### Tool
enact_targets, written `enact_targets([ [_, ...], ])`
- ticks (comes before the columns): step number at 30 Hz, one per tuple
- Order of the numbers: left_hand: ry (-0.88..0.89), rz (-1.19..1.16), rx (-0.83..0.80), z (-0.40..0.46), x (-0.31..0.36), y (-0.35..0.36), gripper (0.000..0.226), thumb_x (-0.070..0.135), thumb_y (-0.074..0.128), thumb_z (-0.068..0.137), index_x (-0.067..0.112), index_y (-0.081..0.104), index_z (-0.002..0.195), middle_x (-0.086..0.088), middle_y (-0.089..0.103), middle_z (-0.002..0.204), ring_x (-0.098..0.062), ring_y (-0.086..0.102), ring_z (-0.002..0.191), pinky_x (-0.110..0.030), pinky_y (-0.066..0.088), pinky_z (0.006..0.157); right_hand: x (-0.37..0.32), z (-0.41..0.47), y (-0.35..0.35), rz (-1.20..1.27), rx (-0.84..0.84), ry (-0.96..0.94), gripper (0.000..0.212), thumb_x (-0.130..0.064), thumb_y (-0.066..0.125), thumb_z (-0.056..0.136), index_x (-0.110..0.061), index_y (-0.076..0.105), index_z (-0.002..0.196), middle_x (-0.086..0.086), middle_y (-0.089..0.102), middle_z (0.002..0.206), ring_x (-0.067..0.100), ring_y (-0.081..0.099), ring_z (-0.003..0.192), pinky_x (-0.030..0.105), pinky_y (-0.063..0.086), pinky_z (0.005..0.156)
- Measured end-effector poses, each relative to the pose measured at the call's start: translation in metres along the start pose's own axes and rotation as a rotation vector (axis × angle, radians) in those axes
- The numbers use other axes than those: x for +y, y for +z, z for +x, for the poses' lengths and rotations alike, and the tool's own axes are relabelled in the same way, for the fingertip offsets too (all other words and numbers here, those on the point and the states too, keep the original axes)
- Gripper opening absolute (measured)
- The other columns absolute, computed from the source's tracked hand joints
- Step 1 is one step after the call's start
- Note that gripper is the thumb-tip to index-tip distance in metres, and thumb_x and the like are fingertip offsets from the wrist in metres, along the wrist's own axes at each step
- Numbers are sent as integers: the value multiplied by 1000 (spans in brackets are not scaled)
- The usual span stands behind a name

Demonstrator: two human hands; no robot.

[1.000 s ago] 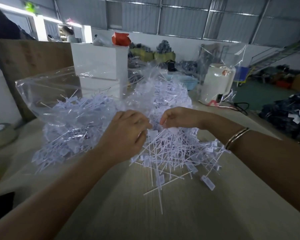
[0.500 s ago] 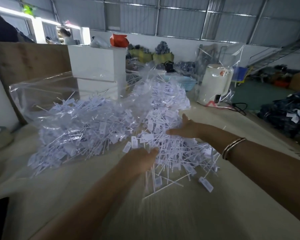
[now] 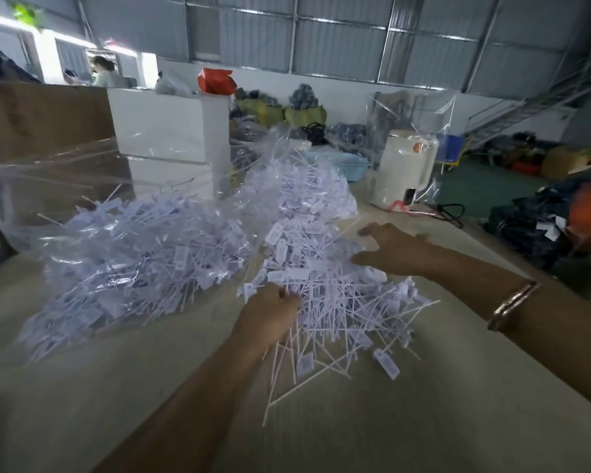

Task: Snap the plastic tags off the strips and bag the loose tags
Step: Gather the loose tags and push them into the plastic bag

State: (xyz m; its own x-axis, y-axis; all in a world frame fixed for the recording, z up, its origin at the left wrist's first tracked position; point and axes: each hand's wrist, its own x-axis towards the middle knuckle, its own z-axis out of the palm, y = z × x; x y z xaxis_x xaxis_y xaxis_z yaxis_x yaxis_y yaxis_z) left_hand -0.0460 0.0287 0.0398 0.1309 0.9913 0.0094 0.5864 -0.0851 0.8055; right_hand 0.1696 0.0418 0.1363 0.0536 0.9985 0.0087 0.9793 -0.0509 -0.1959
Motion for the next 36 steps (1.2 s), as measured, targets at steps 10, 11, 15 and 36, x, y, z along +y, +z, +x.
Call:
enact_targets([
  [10,126,-26,134,-7,2,14,30,29,33,100,13,48,80,-13,58,92,-21,52,76,-28,34,66,18,-27,24,-9,-285,18,105,-88,21,63,-20,36,140,3,32,150,23,32,135,49,10,113],
  [11,148,-23,151,-8,3,15,27,25,34,100,12,47,80,-13,55,92,-19,50,71,-27,33,62,10,-25,27,-21,-281,17,103,-88,19,64,-21,40,138,3,34,150,24,32,136,51,8,114],
  [15,199,-125,233,-8,1,14,16,15,37,98,9,50,89,-8,52,81,-17,48,64,-30,38,59,-8,-14,17,-210,-302,24,62,-72,30,83,-16,56,88,-2,55,109,13,45,104,45,24,106],
  [36,-43,-73,72,0,19,37,29,23,39,94,20,50,121,-10,58,119,-30,50,114,-45,36,101,-85,-5,20,181,-539,182,70,-45,51,92,-8,23,145,13,16,155,35,31,135,42,40,94],
])
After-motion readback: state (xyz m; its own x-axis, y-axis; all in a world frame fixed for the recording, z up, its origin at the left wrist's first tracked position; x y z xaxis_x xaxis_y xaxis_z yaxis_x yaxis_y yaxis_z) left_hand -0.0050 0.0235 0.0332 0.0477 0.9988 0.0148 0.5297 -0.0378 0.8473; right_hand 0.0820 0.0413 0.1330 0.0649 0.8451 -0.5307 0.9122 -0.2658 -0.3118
